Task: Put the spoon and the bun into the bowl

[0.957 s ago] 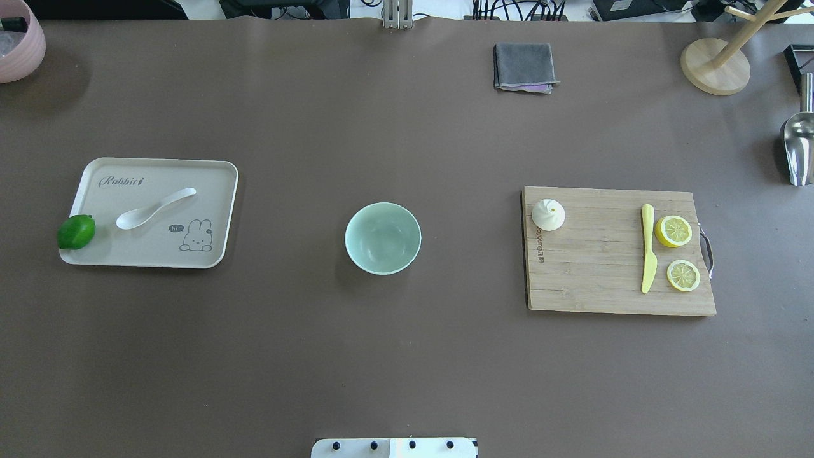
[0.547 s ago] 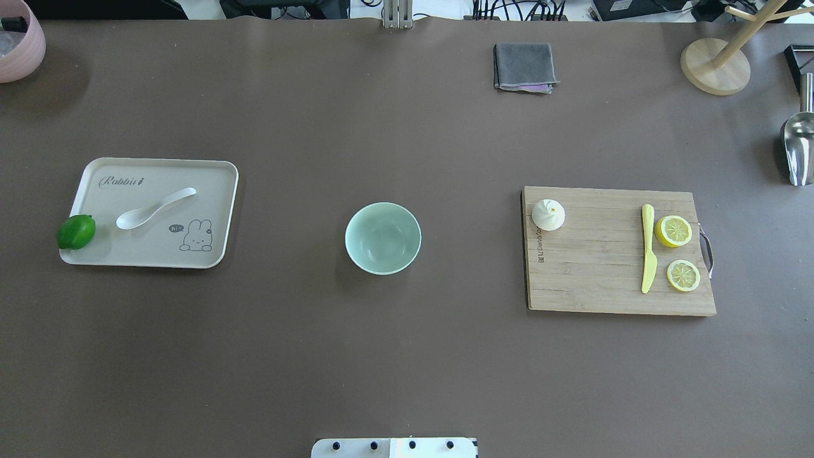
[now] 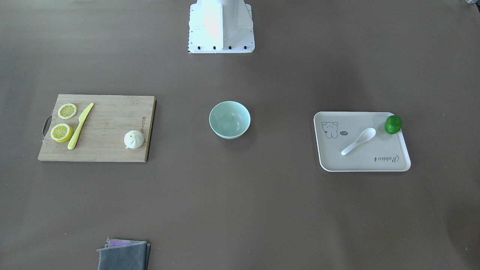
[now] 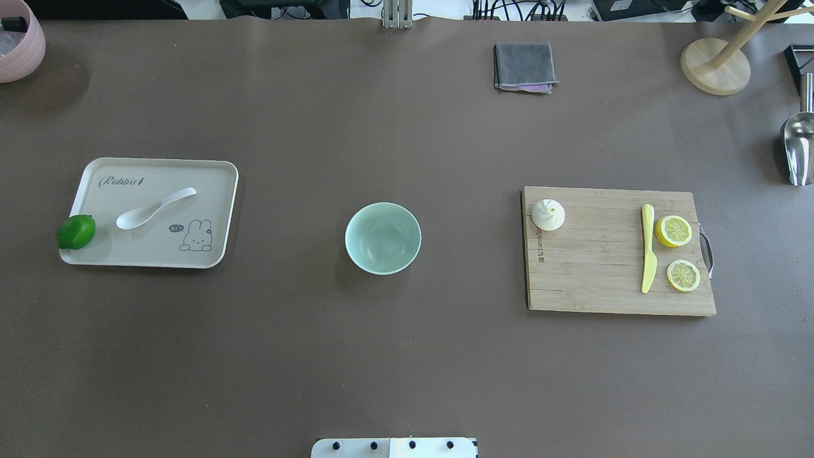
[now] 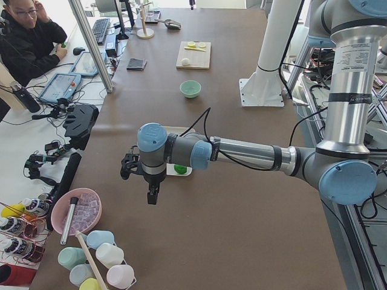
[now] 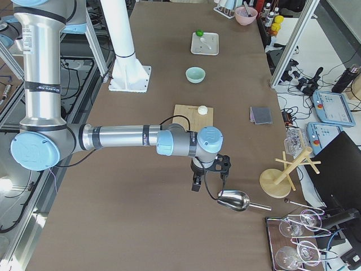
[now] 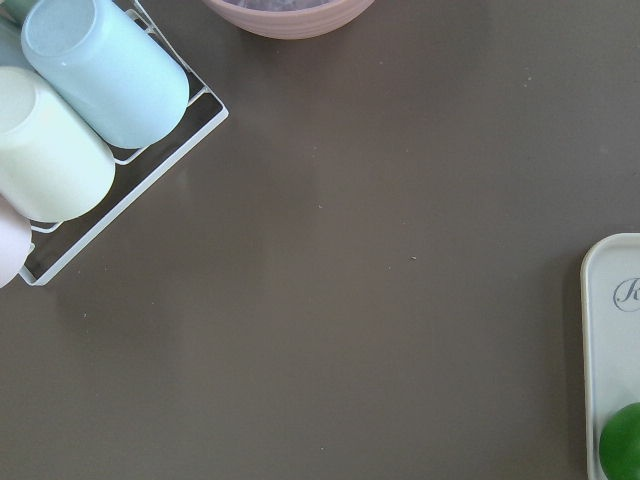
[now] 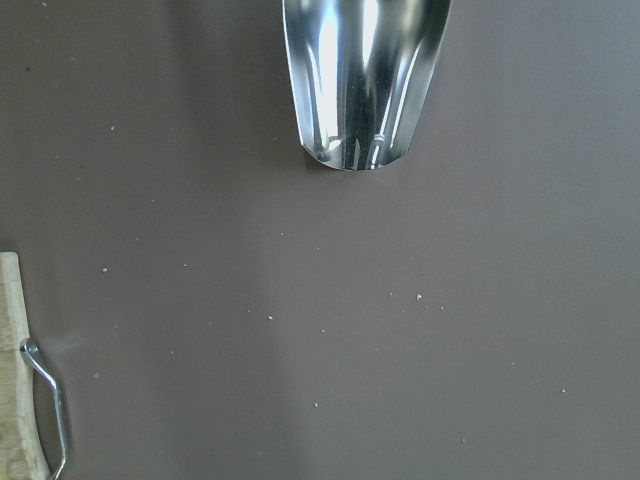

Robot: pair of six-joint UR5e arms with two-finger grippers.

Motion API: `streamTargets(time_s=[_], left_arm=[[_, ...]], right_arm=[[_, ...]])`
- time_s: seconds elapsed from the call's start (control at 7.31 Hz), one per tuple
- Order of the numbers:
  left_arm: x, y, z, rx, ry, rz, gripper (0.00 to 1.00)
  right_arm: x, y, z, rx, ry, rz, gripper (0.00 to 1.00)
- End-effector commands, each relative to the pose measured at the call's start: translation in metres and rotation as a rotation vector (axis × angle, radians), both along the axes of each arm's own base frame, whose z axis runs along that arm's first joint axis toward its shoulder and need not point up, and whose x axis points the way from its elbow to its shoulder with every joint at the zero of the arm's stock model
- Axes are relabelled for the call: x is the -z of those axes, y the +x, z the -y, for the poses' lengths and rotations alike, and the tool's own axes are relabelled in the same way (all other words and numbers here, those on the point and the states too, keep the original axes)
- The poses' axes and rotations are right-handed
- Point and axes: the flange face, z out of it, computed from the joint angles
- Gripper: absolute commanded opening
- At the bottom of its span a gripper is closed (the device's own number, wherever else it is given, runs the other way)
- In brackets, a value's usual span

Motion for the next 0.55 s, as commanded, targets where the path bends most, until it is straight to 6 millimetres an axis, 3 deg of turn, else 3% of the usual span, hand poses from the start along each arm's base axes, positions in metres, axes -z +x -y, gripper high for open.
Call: streamTargets(time_s=[0.0, 0.41], left_arm=[[0.002, 0.0001, 0.0007, 0.0, 0.004, 0.0, 0.98], [0.0067, 0.0015, 0.0012, -0.004, 0.02, -0.008, 0.98]], right_arm=[[0.0002, -0.0002, 0.0, -0.001, -0.001, 0.003, 1.0], [0.0024, -0.0009, 0.0017, 0.002, 0.006, 0.002, 1.0]])
